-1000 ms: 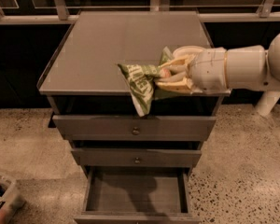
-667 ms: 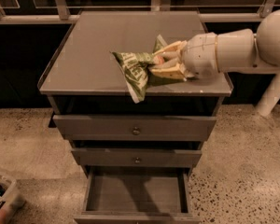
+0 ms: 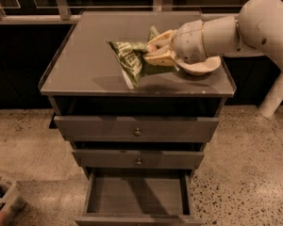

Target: Pick green jalapeno chip bag from bottom drawer and place on counter

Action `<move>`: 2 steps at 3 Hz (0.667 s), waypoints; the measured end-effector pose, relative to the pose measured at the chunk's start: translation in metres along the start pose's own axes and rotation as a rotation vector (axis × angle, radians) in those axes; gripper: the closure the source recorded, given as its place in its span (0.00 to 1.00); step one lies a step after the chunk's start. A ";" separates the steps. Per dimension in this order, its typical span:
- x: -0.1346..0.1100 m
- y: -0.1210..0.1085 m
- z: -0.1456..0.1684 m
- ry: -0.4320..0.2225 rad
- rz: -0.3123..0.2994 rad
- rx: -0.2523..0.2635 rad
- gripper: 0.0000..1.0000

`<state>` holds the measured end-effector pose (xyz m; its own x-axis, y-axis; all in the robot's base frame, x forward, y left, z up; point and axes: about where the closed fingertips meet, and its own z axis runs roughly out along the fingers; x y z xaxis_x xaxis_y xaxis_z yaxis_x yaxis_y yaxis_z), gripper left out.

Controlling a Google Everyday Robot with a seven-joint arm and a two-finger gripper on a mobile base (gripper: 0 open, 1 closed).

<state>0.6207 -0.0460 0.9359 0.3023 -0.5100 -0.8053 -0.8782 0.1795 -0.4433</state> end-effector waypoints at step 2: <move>0.027 -0.021 0.029 0.066 0.039 0.021 1.00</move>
Offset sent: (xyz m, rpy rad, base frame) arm 0.0574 0.0088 -0.0337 -0.0580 0.0459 -0.0971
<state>0.6576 -0.0388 0.9122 0.2427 -0.5562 -0.7948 -0.8808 0.2171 -0.4208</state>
